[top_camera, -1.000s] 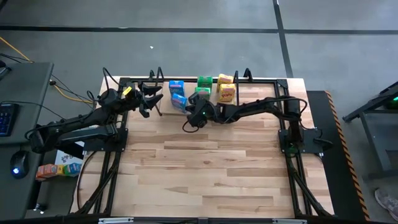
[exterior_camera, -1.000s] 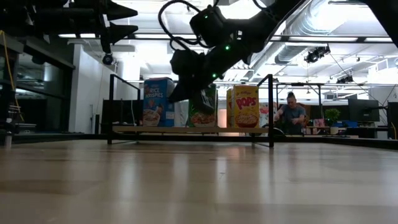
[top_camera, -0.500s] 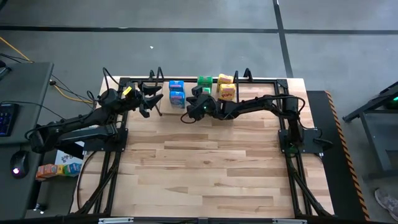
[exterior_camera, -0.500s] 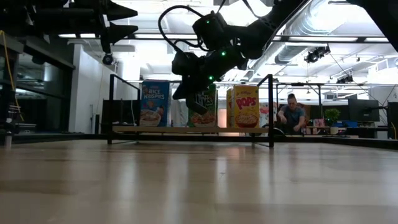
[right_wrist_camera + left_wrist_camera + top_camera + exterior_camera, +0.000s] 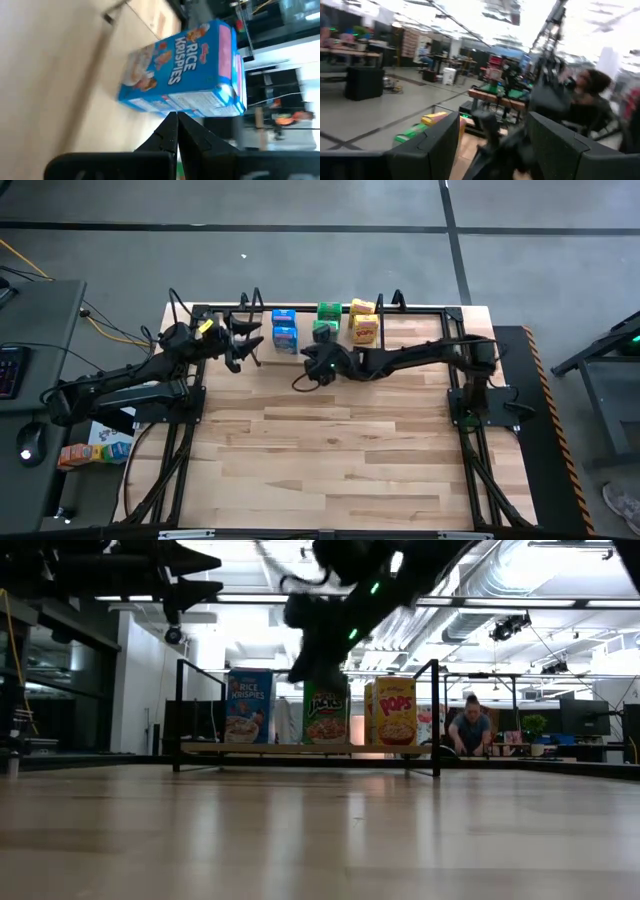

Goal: Stack cereal on shelf
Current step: Return to Home Position

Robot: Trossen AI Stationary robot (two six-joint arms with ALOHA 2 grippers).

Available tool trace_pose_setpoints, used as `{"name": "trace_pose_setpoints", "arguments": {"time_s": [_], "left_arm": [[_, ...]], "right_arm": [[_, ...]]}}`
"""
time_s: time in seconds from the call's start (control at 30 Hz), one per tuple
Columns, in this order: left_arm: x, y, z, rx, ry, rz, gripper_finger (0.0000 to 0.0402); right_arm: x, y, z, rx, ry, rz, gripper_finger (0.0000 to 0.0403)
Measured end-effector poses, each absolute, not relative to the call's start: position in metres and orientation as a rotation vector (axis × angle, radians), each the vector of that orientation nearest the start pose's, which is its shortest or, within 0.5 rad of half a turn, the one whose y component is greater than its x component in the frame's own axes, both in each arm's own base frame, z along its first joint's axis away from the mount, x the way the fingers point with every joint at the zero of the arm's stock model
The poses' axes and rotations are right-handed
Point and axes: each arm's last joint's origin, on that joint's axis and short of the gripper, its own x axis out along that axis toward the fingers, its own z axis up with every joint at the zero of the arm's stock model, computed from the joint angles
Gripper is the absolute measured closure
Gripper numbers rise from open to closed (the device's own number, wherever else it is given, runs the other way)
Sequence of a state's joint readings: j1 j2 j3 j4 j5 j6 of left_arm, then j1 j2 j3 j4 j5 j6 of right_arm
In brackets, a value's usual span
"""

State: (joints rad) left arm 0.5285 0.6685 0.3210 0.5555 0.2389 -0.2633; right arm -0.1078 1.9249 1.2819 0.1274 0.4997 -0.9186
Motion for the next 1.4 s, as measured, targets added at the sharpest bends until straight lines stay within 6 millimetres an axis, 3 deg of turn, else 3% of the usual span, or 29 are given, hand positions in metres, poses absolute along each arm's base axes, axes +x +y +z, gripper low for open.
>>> {"name": "trace_pose_setpoints", "arguments": {"time_s": [0.17,0.27,0.37,0.5,0.63,0.73,0.97,1.17,1.4], "left_arm": [[0.140,0.071,0.259,-0.138,-0.203,0.194,0.0177],[0.140,0.071,0.259,-0.114,-0.199,0.182,0.0177],[0.140,0.071,0.258,-0.091,-0.187,0.181,0.0181],[0.140,0.072,0.254,-0.066,-0.145,0.217,0.0224],[0.138,0.071,0.250,-0.089,-0.099,0.234,0.0320],[0.135,0.065,0.247,-0.079,-0.104,0.189,0.0387],[0.123,0.050,0.211,-0.177,-0.191,0.221,0.0400],[0.127,0.026,0.202,-0.243,-0.180,0.149,0.0401],[0.130,0.004,0.190,-0.127,-0.064,0.179,0.0401]], "right_arm": [[0.382,-0.049,0.259,-0.747,0.765,-0.288,0.0403],[0.345,-0.050,0.292,-0.571,0.722,-0.268,0.0403],[0.302,-0.047,0.309,-0.457,0.644,-0.268,0.0403],[0.245,-0.038,0.312,-0.364,0.493,-0.316,0.0403],[0.201,-0.031,0.303,-0.281,0.358,-0.350,0.0403],[0.180,-0.029,0.296,-0.230,0.268,-0.369,0.0403],[0.160,-0.027,0.290,-0.162,0.203,-0.381,0.0403],[0.164,-0.027,0.288,-0.159,0.214,-0.379,0.0403],[0.172,-0.028,0.281,-0.147,0.253,-0.376,0.0403]]}}
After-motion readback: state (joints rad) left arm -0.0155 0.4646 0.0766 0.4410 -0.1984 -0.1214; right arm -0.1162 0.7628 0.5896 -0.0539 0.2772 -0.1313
